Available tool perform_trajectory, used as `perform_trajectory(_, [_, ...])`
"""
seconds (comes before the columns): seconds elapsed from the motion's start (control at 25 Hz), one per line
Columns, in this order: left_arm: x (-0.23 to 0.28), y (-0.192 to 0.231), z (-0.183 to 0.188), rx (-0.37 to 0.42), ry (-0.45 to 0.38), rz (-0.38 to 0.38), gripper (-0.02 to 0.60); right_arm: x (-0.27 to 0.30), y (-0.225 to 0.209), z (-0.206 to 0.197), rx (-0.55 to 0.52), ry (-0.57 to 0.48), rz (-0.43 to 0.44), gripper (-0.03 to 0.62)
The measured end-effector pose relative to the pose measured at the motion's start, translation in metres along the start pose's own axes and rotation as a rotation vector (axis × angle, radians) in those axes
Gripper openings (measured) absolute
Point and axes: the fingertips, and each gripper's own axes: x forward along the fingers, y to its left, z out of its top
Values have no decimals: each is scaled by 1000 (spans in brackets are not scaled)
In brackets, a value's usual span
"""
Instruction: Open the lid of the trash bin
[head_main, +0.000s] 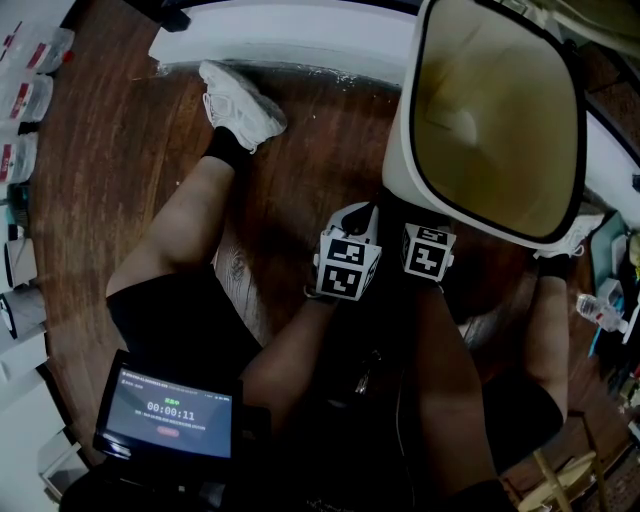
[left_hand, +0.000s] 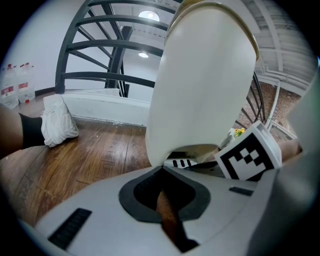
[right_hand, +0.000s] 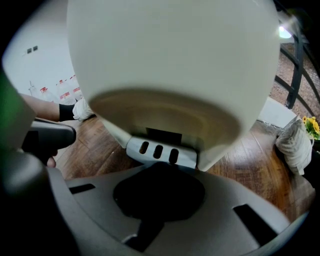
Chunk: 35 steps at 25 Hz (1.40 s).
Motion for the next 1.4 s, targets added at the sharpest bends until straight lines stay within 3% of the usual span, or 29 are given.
perform_trajectory(1.4, [1,-2,1,8,-1,-7,-2,-3,-1,1,55,-15,-1,5])
